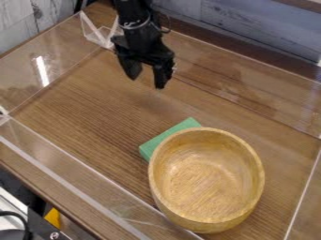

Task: Remove the green block from inside the brown bowl and put it on the table

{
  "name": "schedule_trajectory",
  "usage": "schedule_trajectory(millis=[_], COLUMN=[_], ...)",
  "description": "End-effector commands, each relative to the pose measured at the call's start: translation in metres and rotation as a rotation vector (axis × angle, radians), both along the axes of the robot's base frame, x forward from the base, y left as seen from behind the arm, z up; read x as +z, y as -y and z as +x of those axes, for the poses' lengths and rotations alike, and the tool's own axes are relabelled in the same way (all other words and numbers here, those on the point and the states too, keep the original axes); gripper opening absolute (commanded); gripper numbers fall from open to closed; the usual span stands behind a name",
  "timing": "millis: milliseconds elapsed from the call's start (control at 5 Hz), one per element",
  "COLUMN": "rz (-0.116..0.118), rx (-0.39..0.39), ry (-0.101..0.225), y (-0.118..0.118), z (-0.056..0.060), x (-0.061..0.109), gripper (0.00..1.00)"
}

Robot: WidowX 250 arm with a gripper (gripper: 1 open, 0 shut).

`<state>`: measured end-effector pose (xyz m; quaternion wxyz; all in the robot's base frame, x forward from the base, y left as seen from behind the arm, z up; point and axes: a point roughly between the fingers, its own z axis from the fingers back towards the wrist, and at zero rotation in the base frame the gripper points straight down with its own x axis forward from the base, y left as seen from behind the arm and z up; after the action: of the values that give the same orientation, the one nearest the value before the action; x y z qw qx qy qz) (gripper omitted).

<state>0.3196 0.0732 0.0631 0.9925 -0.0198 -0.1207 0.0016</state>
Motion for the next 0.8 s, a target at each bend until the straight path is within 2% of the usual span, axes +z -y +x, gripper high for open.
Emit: schedule_trajectory(millis=[0, 200, 600], rz=[0.010, 0.005, 0.000], rx=[-0.053, -0.085, -0.043], ry=[0.046, 0.038, 0.030], y=[-0.007, -0.018, -0.032], z=[0.010, 0.017, 0.017], x=[0.021, 0.023, 0.017], gripper=[1.00, 1.00, 1.00])
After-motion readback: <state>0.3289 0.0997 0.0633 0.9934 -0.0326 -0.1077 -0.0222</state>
